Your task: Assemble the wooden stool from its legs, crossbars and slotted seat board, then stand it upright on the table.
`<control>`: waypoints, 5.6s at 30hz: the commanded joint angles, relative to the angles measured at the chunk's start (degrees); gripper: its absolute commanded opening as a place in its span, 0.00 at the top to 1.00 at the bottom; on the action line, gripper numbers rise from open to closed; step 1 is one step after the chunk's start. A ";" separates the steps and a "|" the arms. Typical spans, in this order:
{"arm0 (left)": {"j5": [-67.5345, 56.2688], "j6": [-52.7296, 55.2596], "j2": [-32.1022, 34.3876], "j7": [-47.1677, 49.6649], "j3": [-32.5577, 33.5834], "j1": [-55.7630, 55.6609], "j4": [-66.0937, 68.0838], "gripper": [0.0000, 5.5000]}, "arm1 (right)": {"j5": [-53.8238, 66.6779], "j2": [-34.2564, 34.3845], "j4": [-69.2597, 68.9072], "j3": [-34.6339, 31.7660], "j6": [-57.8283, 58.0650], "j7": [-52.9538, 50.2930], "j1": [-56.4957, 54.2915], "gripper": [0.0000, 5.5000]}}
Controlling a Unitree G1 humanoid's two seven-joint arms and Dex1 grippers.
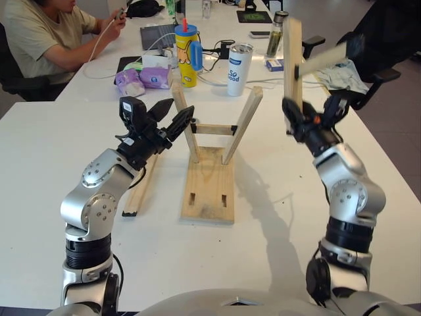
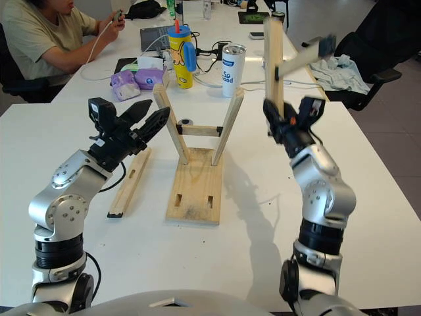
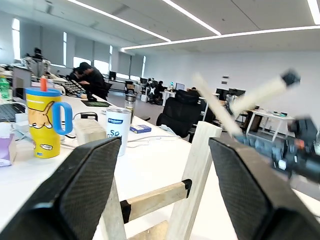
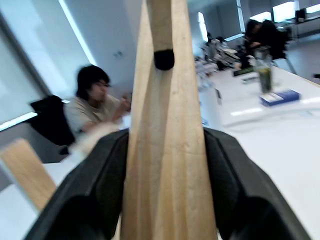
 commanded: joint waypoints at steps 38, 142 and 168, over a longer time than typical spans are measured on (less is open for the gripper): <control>-47.01 21.67 8.72 -6.48 5.64 -6.91 8.76 0.55 | 34.12 -20.63 4.05 11.80 30.19 42.28 1.15 0.63; 15.39 -11.20 21.31 -47.67 -14.16 -11.93 29.07 0.63 | -21.04 -13.61 16.46 37.65 -15.12 38.17 14.10 0.30; 14.88 -9.03 25.05 -37.81 -2.21 -2.22 19.59 0.26 | -30.79 -9.20 20.79 43.91 -7.82 23.29 14.68 0.30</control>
